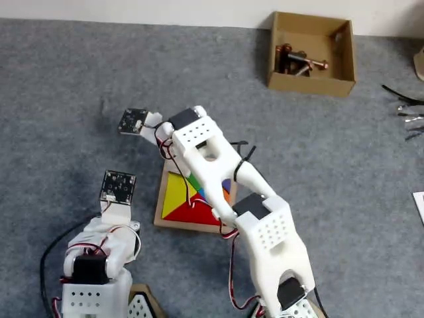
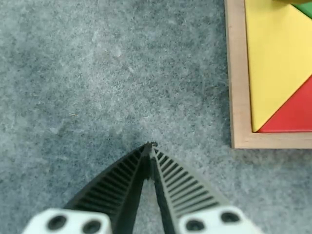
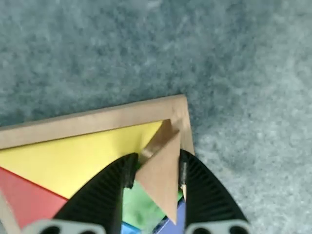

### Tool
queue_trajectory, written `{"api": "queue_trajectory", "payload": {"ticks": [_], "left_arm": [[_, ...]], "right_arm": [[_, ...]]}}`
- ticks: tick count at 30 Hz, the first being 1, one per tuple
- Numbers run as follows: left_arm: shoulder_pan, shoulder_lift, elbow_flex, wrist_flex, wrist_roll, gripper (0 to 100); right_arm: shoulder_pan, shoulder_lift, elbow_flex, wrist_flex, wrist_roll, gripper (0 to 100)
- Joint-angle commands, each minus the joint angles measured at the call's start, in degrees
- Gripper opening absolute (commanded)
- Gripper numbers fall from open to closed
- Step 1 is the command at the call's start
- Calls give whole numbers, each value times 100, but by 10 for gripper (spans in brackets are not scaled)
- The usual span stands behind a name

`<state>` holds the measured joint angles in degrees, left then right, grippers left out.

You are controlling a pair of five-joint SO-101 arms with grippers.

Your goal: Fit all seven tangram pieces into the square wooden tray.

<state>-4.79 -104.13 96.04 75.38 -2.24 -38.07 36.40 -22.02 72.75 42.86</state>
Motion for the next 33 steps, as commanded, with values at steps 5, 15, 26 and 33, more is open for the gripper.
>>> {"api": "queue_trajectory", "payload": {"ticks": [5,15,26,33], "left_arm": [[-48,-31,110,26,-26,5],[-48,-31,110,26,-26,5],[-48,-31,110,26,-26,5],[-48,-31,110,26,-26,5]], "right_arm": [[-119,-4,-198,-110,70,66],[-207,-40,-180,48,62,152],[-180,-48,-488,426,44,154],[-224,-136,-541,681,35,154]]}}
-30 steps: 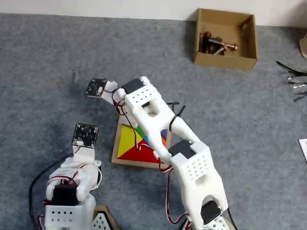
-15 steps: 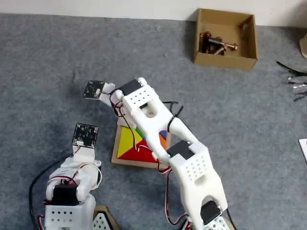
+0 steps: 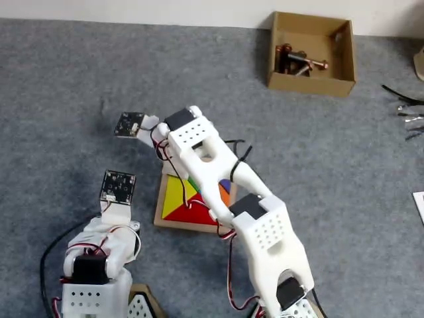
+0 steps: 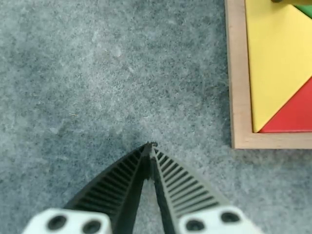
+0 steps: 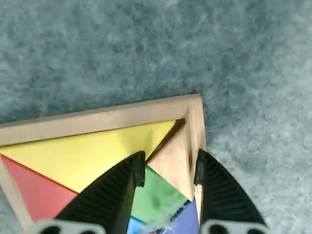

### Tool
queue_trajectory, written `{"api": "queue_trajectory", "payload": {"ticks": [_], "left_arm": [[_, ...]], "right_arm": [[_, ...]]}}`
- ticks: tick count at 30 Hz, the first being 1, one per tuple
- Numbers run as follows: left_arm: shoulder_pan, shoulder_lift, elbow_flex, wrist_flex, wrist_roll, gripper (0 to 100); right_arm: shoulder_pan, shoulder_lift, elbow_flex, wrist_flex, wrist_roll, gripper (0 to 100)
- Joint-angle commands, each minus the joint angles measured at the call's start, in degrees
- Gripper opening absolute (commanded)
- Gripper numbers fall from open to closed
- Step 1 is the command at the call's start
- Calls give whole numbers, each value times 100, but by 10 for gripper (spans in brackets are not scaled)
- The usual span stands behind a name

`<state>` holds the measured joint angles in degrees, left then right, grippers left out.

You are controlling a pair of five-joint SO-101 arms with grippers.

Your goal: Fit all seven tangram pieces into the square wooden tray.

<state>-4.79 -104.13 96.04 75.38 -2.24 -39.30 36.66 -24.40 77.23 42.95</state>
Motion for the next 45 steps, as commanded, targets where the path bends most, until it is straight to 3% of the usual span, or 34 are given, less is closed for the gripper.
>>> {"api": "queue_trajectory", "payload": {"ticks": [1,18,24,35,42,45], "left_arm": [[-48,-31,110,26,-26,5],[-48,-31,110,26,-26,5],[-48,-31,110,26,-26,5],[-48,-31,110,26,-26,5],[-48,-31,110,26,-26,5],[-48,-31,110,26,-26,5]], "right_arm": [[-145,-215,-321,338,26,154],[-154,-330,-690,787,18,152],[92,-321,-1314,778,-677,152],[180,-75,-1279,787,-738,151],[171,391,-954,787,-747,5],[171,505,-954,787,-747,7]]}}
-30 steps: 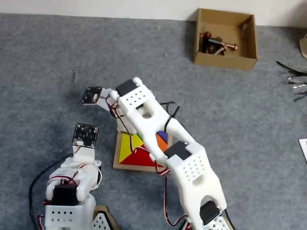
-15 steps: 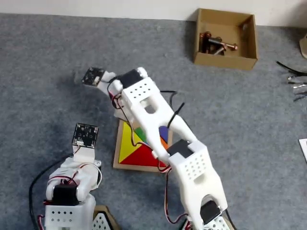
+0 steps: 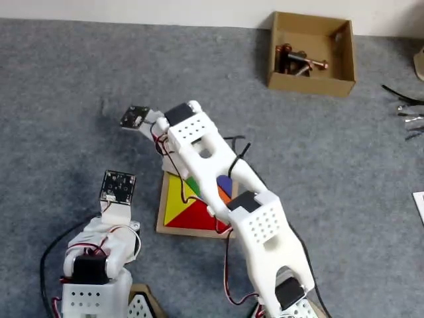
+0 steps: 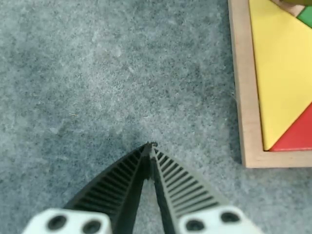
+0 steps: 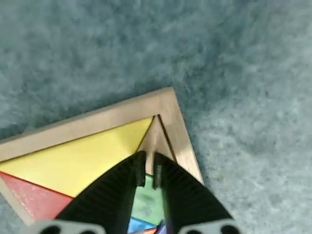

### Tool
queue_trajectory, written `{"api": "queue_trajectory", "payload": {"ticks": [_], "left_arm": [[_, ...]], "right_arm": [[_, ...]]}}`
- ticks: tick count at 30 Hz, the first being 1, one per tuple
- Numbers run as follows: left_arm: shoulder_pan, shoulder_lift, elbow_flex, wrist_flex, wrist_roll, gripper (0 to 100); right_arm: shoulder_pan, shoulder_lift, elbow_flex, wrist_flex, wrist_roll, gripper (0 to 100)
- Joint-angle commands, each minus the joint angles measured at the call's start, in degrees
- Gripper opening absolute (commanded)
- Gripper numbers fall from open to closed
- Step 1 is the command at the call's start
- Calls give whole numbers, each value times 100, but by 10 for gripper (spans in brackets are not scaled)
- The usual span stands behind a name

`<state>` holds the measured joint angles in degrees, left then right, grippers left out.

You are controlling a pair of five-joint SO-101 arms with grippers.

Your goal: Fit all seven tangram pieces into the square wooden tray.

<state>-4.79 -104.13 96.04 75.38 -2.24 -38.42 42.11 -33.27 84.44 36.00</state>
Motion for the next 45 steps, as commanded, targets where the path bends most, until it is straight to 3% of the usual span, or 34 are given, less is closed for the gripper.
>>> {"api": "queue_trajectory", "payload": {"ticks": [1,9,21,26,31,45], "left_arm": [[-48,-31,110,26,-26,5],[-48,-31,110,26,-26,5],[-48,-31,110,26,-26,5],[-48,-31,110,26,-26,5],[-48,-31,110,26,-26,5],[-48,-31,110,26,-26,5]], "right_arm": [[84,-40,-75,66,-53,7],[127,-75,-180,233,-527,7],[567,-312,-1938,1578,-563,7],[1007,-303,-1912,1613,-1160,5],[1218,-338,-1473,1631,-1213,5],[980,-365,-716,1648,-1811,5]]}}
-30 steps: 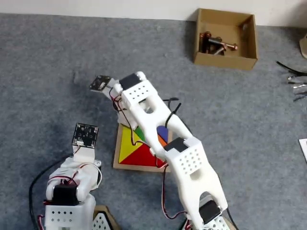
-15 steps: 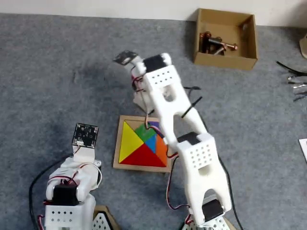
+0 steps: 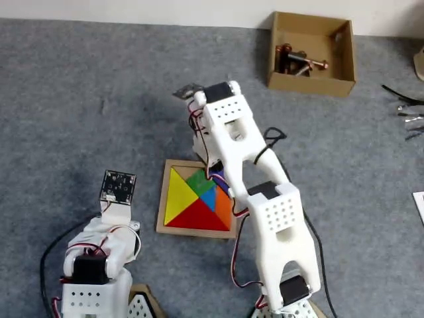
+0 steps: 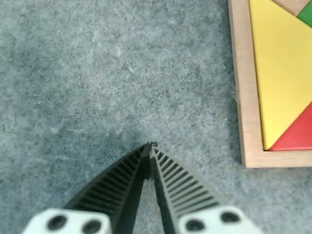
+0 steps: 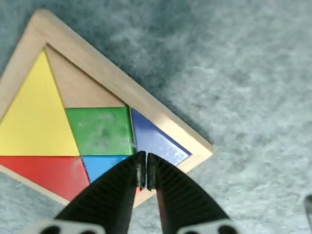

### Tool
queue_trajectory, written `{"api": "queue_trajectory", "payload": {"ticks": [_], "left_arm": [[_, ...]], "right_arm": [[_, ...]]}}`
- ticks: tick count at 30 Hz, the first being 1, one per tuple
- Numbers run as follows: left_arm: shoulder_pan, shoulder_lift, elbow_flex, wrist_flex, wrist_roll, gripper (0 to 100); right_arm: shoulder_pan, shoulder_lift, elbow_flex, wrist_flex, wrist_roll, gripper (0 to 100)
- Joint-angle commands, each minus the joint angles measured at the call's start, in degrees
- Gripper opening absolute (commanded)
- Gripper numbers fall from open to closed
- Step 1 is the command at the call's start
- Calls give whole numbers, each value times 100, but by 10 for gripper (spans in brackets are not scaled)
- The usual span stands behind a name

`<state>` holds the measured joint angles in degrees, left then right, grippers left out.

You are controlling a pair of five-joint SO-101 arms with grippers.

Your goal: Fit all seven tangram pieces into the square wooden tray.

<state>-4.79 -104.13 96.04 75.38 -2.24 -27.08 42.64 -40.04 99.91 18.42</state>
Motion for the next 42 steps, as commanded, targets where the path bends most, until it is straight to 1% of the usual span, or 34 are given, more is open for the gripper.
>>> {"api": "queue_trajectory", "payload": {"ticks": [1,3,7,14,17,20,25,29,32,36,40,42], "left_arm": [[-48,-31,110,26,-26,5],[-48,-31,110,26,-26,5],[-48,-31,110,26,-26,5],[-48,-31,110,26,-26,5],[-48,-31,110,26,-26,5],[-48,-31,110,26,-26,5],[-48,-31,110,26,-26,5],[-48,-31,110,26,-26,5],[-48,-31,110,26,-26,5],[-48,-31,110,26,-26,5],[-48,-31,110,26,-26,5],[-48,-31,110,26,-26,5]], "right_arm": [[-198,-435,-31,101,-44,5],[-338,-558,84,101,-53,5],[-629,-1182,840,66,-62,5],[-541,-2202,2070,-171,-18,5],[-549,-2527,2738,-514,0,5],[-549,-2879,3547,-866,325,5],[-523,-3609,4989,-1736,387,5],[-593,-4259,5895,-2088,756,5],[-479,-4760,6431,-2316,809,5],[-312,-5297,7011,-2352,818,5],[127,-5745,7424,-2352,853,5],[418,-5956,7591,-2352,1116,5]]}}
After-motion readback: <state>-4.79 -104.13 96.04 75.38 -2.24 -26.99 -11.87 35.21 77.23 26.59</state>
